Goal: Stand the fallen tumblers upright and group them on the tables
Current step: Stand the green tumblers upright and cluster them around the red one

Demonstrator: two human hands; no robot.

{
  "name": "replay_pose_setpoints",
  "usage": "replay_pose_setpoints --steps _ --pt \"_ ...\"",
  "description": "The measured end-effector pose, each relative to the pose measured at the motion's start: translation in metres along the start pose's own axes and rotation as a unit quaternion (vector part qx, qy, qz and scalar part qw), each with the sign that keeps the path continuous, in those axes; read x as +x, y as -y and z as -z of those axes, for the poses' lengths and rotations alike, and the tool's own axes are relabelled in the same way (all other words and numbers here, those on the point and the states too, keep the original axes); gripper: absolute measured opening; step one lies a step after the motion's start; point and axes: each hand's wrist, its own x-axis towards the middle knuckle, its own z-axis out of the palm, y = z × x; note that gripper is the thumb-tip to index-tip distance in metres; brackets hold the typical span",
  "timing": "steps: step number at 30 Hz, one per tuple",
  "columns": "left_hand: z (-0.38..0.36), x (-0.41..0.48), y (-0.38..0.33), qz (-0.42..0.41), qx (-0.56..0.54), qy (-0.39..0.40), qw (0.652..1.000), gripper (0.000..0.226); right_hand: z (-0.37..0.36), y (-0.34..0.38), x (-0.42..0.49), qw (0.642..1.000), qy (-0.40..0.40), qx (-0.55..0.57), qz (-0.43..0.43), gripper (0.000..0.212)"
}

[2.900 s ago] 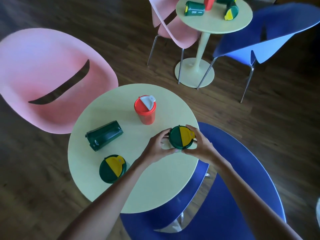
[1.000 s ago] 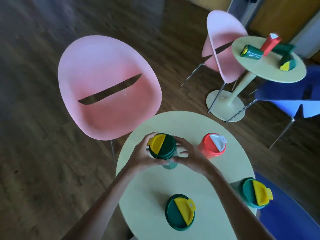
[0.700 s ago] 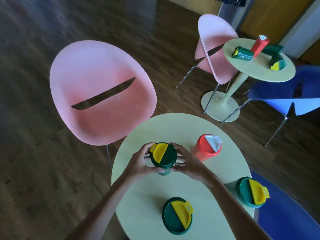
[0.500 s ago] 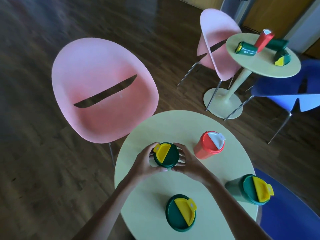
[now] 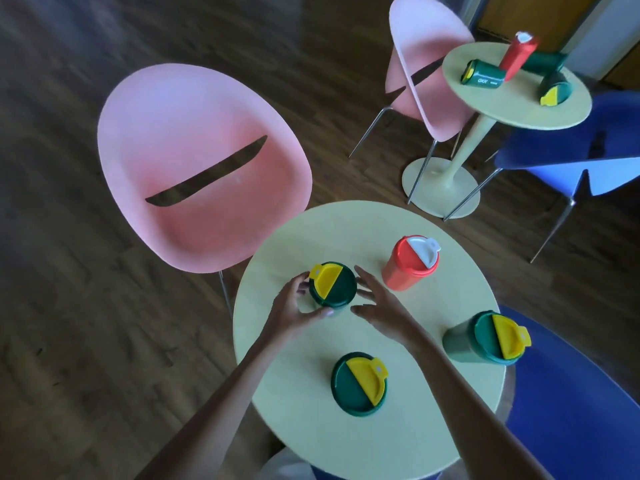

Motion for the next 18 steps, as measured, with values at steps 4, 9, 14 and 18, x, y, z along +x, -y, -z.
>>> replay_pose_setpoints --steps 4,9,14,18 --pt "-0.007 -0.025 -0.002 0.031 0.000 -0.095 0.995 0.079 0.017 0.003 -0.040 0.998 -0.066 0.004 0.017 0.052" --pt "-0.022 -0.061 -0.011 -0.019 0.031 -0.155 0.987 0.048 0.071 -0.012 -0.110 0.974 -0.187 -0.112 0.057 0.028" --pt "-0.043 -0.096 -0.032 -0.106 0.068 0.032 0.991 0.070 0.135 -0.044 -0.140 0.912 -0.263 -0.314 -0.012 0.058" --pt "-0.057 -0.114 -0.036 -0.144 0.254 0.149 0.945 0.087 0.162 -0.070 -0.138 0.923 -0.140 -0.348 -0.084 0.097"
